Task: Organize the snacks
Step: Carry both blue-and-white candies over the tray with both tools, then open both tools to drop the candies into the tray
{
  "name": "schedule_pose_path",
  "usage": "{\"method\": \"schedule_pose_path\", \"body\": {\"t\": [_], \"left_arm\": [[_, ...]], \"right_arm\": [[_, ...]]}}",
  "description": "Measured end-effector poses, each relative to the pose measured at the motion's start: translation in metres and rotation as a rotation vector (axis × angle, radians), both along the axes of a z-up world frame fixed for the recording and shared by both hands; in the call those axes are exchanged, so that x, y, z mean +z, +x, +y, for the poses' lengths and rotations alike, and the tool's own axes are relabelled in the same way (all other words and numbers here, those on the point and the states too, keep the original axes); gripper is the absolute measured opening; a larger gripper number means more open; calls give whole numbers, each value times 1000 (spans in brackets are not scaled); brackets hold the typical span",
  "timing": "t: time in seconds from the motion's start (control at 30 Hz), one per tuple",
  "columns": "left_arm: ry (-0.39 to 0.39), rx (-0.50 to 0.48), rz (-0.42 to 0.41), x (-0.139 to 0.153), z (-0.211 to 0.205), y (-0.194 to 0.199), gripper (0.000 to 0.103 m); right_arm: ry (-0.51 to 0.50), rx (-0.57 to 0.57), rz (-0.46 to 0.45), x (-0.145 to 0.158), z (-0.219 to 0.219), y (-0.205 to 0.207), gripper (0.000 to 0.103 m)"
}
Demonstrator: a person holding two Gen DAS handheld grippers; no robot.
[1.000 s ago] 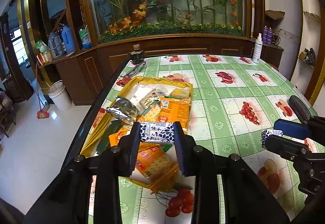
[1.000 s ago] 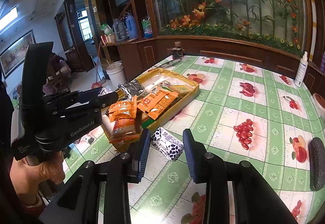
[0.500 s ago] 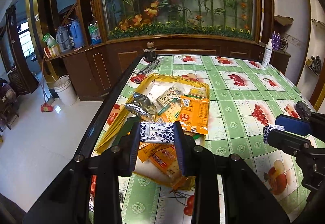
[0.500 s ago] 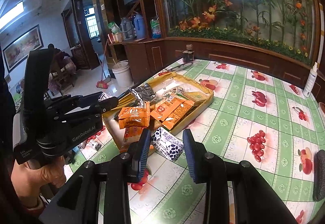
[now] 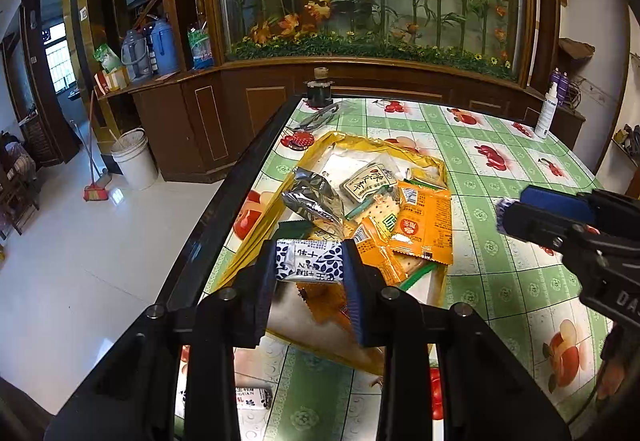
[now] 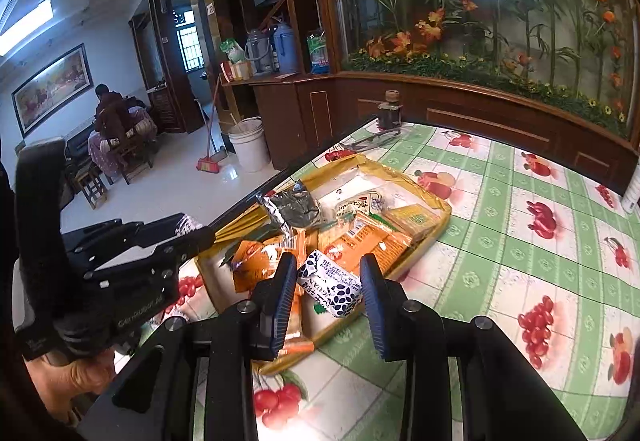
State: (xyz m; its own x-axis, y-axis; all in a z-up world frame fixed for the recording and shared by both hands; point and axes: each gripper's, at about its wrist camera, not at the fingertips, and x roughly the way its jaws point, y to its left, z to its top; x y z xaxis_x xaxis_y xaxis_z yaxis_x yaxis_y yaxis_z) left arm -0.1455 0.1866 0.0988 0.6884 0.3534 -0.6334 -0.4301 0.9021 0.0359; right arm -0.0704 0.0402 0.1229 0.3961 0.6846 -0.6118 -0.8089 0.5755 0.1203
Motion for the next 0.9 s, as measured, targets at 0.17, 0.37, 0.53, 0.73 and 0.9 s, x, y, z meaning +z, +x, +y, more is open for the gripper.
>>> {"method": "schedule_pose_path", "body": {"t": [0.17, 0.37, 0.53, 0.73, 0.9], "left_arm": [[-22, -25, 18, -7, 5, 20, 29], [-17, -49, 38, -13, 6, 46, 29], [-22, -49, 57, -21, 12, 59, 29], [-32, -49, 77, -30, 15, 69, 29], [-48, -46, 90, -36, 17, 73, 30]], "right_arm": [[6, -16, 43, -12, 26, 31, 33], [1, -54, 109, -34, 49, 71, 33], [-2, -63, 138, -46, 63, 94, 33], [-14, -58, 147, -55, 76, 107, 33], [-25, -42, 129, -59, 83, 108, 36]]}}
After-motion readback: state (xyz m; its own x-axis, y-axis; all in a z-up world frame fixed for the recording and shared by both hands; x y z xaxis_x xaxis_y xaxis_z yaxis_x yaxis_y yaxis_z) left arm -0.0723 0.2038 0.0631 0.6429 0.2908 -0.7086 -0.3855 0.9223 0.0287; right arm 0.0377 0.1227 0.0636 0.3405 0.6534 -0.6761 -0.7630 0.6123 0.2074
